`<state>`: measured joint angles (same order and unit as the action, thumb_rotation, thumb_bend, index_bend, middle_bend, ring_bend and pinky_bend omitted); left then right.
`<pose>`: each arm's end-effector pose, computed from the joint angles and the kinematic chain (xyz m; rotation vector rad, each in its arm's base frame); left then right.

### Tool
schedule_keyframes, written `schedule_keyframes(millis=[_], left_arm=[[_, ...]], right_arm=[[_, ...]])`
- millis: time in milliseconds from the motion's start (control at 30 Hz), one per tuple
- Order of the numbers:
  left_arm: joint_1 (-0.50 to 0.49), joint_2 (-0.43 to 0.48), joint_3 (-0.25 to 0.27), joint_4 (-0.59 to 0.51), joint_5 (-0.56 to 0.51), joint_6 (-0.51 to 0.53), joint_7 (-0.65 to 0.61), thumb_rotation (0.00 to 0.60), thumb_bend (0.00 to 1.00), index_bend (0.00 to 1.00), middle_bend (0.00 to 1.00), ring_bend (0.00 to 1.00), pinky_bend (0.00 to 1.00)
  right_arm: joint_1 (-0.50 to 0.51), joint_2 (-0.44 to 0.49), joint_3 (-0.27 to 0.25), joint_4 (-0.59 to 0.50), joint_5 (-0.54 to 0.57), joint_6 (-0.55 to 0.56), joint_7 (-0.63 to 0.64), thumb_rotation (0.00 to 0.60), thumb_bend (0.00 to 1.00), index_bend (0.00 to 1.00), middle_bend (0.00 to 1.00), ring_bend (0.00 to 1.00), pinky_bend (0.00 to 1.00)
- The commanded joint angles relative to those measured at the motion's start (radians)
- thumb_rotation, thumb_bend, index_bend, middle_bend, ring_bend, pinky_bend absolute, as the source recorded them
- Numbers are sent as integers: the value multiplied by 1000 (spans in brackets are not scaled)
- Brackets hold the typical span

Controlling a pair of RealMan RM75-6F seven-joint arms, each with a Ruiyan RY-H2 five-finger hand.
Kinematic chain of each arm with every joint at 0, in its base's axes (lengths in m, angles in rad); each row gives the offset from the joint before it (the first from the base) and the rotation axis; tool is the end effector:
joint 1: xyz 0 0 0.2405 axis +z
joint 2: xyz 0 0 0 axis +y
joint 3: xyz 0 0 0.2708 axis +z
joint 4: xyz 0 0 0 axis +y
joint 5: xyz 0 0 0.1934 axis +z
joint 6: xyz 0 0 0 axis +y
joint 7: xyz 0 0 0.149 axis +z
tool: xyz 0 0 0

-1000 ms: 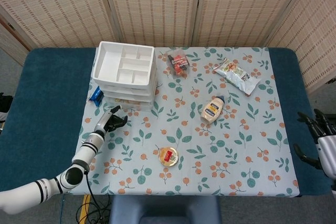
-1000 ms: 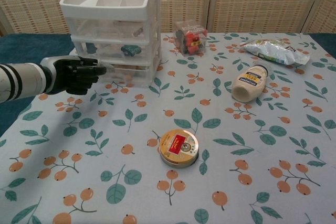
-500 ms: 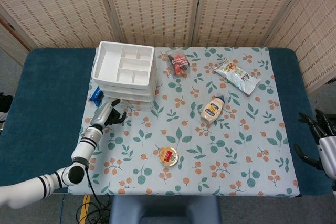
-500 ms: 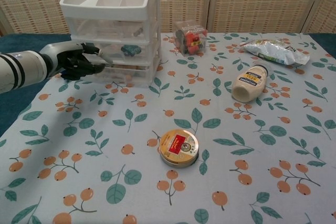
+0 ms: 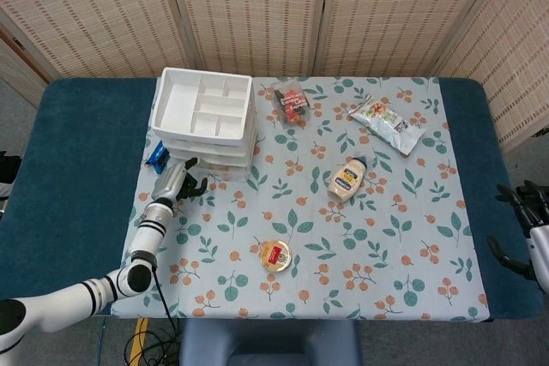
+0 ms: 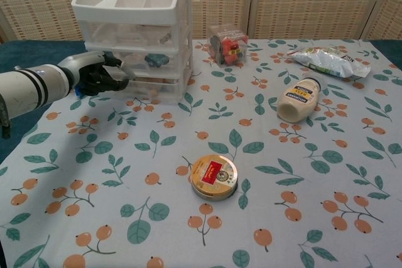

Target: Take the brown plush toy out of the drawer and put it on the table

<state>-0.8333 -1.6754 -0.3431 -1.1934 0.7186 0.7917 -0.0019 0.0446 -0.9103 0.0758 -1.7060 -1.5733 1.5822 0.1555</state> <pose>-0.1791 0.4188 -0.0156 -1.3614 -1.5775 -1.0467 -0.2948 -0.1763 0.2499 1.3588 -0.8331 1.0317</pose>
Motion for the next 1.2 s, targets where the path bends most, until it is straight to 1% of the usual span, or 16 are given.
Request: schedule_keyframes(millis=[33, 533, 733, 900, 1200], left_arm=[[-5, -15, 7, 18, 6, 12, 17, 600, 484, 308, 1000, 1000, 1000], [-27, -84, 30, 117, 30, 13, 99, 600, 484, 322, 1000, 1000, 1000], [-27, -100, 30, 142, 43, 16, 114, 600, 484, 366, 1000, 1000, 1000], [-20, -95, 32, 136, 58, 21, 123, 600, 484, 399, 1000, 1000, 1000], [5, -60, 42, 73, 89, 42, 140, 600, 484, 404, 1000, 1000, 1000]], right_arm=[[-1, 0, 0, 1, 1, 1, 2, 600, 362, 91, 260, 85, 179], [-1, -3, 3, 10, 7, -2, 9, 600, 362, 91, 260, 85, 179], [-1, -4, 4, 13, 10, -4, 14, 600, 362, 91, 260, 84, 179], [-3, -6, 5, 15, 9, 0, 14, 600, 363, 90, 260, 85, 179], [-3, -5, 6, 12, 6, 3, 13, 600, 363, 91, 261, 85, 179]])
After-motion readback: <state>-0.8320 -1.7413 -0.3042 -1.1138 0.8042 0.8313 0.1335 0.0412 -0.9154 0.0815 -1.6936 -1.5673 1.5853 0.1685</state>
